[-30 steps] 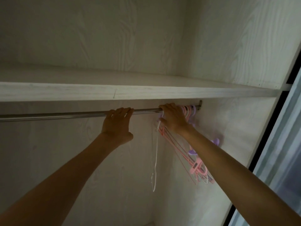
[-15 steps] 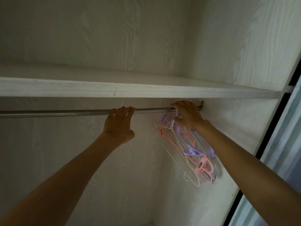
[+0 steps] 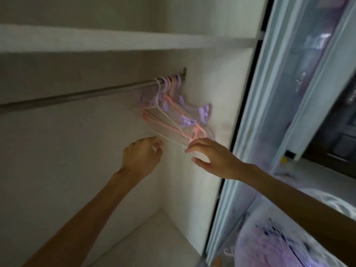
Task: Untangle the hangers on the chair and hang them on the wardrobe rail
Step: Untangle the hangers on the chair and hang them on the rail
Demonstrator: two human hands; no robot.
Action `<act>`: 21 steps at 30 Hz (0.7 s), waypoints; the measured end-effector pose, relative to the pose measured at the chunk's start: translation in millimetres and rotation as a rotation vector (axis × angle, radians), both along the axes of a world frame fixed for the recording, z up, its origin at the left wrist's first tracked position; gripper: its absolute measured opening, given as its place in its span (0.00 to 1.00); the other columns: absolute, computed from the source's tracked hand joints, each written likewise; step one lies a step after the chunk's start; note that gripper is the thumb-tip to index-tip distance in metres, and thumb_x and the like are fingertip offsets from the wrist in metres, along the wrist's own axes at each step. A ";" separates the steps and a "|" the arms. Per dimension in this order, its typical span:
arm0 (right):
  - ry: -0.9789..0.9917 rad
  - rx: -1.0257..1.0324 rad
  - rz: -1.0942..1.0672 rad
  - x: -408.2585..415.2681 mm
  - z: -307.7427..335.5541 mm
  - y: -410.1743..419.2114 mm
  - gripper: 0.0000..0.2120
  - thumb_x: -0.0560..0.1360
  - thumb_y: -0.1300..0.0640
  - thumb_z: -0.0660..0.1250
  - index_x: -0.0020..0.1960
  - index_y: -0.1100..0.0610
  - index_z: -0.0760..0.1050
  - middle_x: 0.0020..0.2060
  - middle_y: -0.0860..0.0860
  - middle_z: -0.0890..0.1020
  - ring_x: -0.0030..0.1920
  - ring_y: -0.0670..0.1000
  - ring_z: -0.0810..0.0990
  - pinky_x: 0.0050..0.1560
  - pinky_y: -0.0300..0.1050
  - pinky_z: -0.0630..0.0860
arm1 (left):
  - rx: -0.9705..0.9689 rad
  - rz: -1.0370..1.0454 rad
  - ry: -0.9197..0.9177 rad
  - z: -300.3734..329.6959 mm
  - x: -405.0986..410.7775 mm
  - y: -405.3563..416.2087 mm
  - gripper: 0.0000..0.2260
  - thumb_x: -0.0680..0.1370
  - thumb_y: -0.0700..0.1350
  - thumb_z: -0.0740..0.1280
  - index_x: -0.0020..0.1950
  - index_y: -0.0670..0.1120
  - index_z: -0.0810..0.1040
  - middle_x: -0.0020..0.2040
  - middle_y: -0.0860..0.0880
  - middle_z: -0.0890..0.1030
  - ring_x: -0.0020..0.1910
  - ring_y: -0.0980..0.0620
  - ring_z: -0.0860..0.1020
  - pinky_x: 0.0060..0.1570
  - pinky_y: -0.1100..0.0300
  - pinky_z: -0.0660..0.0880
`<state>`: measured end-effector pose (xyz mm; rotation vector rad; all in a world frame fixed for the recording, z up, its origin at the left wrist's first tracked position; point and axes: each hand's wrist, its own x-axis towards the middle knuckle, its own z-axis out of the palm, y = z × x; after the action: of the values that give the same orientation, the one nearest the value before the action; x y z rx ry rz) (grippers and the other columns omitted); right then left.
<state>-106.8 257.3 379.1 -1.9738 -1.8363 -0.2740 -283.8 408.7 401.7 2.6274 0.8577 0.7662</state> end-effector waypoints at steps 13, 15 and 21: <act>0.444 -0.645 -0.740 55.7 -145.9 -296.3 0.12 0.78 0.55 0.60 0.59 0.51 0.76 0.56 0.51 0.80 0.57 0.53 0.77 0.51 0.38 0.68 | -0.328 -0.423 0.412 -150.7 111.2 -173.0 0.08 0.76 0.48 0.64 0.51 0.55 0.80 0.53 0.54 0.81 0.54 0.51 0.79 0.55 0.61 0.72; 0.510 -0.690 -0.807 69.0 -164.2 -333.0 0.12 0.78 0.56 0.60 0.59 0.52 0.77 0.57 0.52 0.80 0.57 0.52 0.78 0.51 0.38 0.69 | -0.338 -0.447 0.484 -173.2 130.5 -196.1 0.09 0.76 0.48 0.63 0.53 0.54 0.80 0.55 0.54 0.80 0.56 0.51 0.78 0.56 0.60 0.71; 0.654 -0.782 -0.849 113.9 -225.5 -422.7 0.12 0.77 0.57 0.61 0.58 0.53 0.78 0.56 0.51 0.81 0.56 0.51 0.79 0.53 0.39 0.71 | -0.459 -0.409 0.668 -249.3 202.8 -275.9 0.11 0.76 0.48 0.62 0.55 0.52 0.80 0.59 0.51 0.80 0.59 0.49 0.78 0.61 0.56 0.72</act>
<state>7.0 -165.4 153.6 -2.7913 -0.6370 0.8838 -81.0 132.8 152.4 2.4913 0.5085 -0.3962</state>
